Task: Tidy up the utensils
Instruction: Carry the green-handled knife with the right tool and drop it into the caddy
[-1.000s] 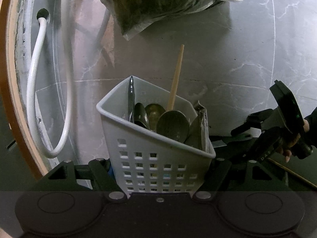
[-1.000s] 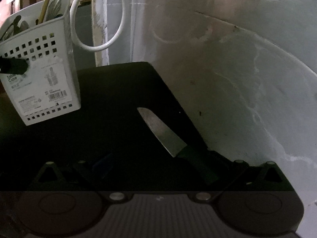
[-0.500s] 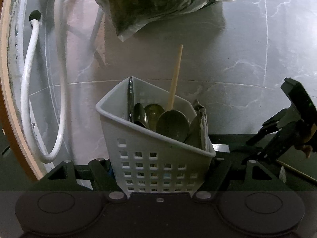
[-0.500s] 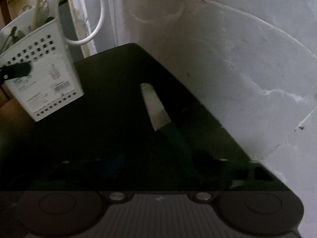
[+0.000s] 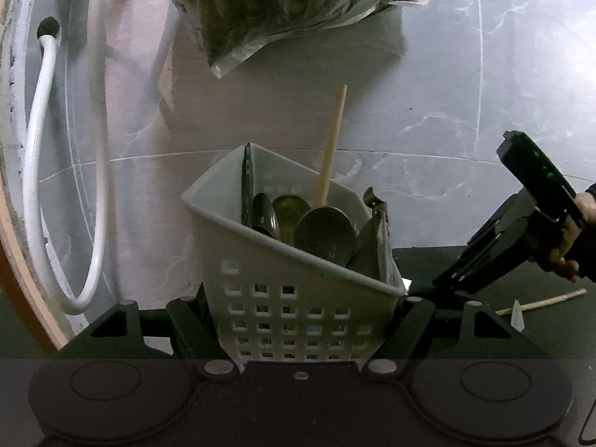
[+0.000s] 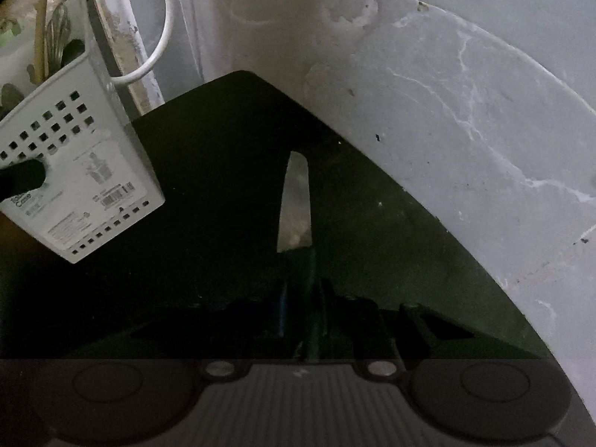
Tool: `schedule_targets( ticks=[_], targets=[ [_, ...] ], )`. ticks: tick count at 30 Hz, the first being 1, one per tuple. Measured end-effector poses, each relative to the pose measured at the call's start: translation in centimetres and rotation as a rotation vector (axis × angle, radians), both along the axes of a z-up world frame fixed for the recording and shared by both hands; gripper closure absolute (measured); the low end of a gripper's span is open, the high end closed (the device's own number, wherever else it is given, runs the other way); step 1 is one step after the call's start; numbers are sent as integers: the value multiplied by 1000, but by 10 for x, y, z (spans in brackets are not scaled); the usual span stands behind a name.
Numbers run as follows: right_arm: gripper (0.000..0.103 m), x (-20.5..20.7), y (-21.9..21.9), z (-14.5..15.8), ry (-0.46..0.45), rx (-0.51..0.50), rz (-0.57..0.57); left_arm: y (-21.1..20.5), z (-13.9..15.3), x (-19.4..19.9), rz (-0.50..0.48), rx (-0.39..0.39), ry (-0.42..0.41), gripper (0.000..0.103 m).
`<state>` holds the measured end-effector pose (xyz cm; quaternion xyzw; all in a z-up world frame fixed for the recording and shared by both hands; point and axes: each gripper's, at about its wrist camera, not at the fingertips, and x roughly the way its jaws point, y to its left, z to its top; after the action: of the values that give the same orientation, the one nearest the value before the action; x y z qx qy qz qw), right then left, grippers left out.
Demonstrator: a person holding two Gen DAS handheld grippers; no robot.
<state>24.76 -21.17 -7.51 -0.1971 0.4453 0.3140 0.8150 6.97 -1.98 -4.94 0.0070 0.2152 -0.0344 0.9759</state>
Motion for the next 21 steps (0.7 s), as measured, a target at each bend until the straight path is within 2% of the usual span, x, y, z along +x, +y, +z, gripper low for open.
schedule_targets(
  ticks=[5, 12, 17, 21],
  targets=[
    [86, -4, 0, 1, 18, 33, -97, 4, -1, -1, -35, -3, -4, 26],
    [85, -15, -23, 5, 131, 249, -318, 11, -2, -2, -87, -5, -9, 26],
    [85, -27, -46, 0, 247, 461, -486, 16, -1, -1, -120, -4, -6, 26],
    [85, -44, -50, -7, 260, 496, -545, 20, -1, -1, -142, -5, -7, 26]
  ],
)
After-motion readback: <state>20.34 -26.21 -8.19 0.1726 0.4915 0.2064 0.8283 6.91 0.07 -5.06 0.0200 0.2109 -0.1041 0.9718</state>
